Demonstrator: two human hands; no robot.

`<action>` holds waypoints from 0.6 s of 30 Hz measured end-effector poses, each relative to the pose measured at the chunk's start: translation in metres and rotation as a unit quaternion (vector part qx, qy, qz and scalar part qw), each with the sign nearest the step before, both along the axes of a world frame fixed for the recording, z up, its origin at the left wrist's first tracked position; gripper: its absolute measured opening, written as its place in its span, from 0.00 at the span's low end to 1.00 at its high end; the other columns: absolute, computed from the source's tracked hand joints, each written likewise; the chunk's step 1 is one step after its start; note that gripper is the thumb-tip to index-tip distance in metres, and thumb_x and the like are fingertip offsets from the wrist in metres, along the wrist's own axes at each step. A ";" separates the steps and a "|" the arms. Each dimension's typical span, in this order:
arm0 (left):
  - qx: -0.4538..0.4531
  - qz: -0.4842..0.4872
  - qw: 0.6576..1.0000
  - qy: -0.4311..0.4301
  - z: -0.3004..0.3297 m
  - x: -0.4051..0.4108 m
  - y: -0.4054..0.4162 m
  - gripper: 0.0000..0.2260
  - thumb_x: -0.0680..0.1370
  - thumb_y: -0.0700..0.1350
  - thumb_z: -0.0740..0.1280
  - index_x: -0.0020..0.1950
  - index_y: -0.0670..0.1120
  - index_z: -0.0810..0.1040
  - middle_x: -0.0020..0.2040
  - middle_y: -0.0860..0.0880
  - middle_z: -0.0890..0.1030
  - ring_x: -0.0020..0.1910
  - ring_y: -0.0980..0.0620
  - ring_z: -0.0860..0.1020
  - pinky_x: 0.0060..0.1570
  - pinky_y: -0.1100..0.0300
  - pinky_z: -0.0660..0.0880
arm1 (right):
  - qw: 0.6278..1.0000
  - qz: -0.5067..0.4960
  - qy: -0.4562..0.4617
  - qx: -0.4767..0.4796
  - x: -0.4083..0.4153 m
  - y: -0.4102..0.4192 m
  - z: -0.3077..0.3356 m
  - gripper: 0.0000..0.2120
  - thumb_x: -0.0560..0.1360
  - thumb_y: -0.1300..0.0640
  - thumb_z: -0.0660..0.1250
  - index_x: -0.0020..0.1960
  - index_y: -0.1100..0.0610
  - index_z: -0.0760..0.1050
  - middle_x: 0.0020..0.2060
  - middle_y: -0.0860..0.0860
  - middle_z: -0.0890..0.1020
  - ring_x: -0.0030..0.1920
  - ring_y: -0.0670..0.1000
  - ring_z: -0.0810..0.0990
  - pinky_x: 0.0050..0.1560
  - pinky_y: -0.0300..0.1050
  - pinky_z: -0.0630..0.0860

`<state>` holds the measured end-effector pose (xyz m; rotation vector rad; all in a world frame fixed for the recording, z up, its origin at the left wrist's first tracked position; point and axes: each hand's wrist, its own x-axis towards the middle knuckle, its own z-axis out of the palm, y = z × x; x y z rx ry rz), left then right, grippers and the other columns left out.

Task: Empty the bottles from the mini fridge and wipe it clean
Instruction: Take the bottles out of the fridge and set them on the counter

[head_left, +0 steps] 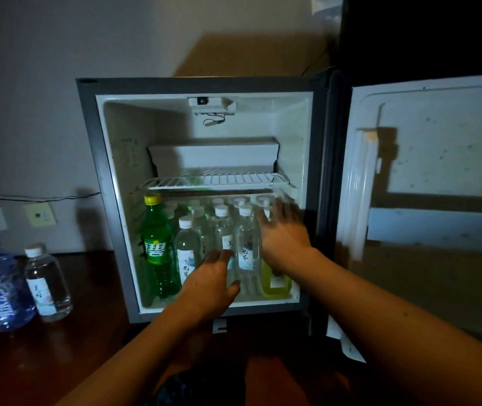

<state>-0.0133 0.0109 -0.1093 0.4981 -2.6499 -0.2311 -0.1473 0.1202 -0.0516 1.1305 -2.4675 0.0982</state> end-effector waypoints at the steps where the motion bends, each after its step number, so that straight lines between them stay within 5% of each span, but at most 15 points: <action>1: 0.003 -0.002 1.000 -0.001 -0.001 -0.002 0.001 0.28 0.76 0.55 0.66 0.72 0.52 0.60 0.66 0.48 0.68 0.56 0.48 0.76 0.53 0.53 0.77 | 1.000 0.001 0.010 0.001 -0.001 0.000 -0.001 0.35 0.79 0.44 0.57 0.79 0.54 0.46 0.76 0.65 0.46 0.75 0.68 0.45 0.74 0.63 0.46; 5: 0.032 -0.010 0.999 0.001 -0.002 -0.008 0.004 0.28 0.75 0.56 0.67 0.72 0.52 0.61 0.67 0.48 0.68 0.57 0.47 0.76 0.56 0.50 0.75 | 0.996 0.034 -0.035 -0.071 0.004 0.005 0.001 0.31 0.78 0.47 0.62 0.76 0.50 0.53 0.73 0.62 0.54 0.72 0.67 0.55 0.71 0.61 0.60; 8: 0.095 -0.022 0.995 0.015 -0.005 -0.014 0.010 0.32 0.74 0.57 0.70 0.72 0.52 0.60 0.68 0.47 0.68 0.62 0.48 0.74 0.60 0.50 0.74 | 0.976 0.071 -0.093 -0.181 0.009 0.011 0.007 0.28 0.73 0.41 0.70 0.68 0.50 0.67 0.59 0.56 0.74 0.54 0.56 0.77 0.48 0.47 0.78; 13: 0.254 -0.060 0.964 0.038 -0.012 -0.022 0.018 0.39 0.67 0.60 0.75 0.72 0.53 0.60 0.63 0.52 0.75 0.59 0.52 0.76 0.58 0.54 0.76 | 0.939 0.128 -0.117 -0.295 0.024 0.004 0.006 0.10 0.70 0.50 0.72 0.37 0.52 0.74 0.34 0.46 0.77 0.35 0.47 0.76 0.35 0.43 0.76; 18: 0.277 -0.023 0.951 0.135 -0.017 -0.010 0.014 0.32 0.58 0.62 0.78 0.59 0.57 0.73 0.49 0.59 0.82 0.48 0.62 0.80 0.49 0.56 0.80 | 0.899 0.172 -0.159 -0.370 0.038 -0.016 0.000 0.15 0.69 0.56 0.72 0.27 0.52 0.70 0.24 0.46 0.74 0.28 0.43 0.73 0.30 0.34 0.67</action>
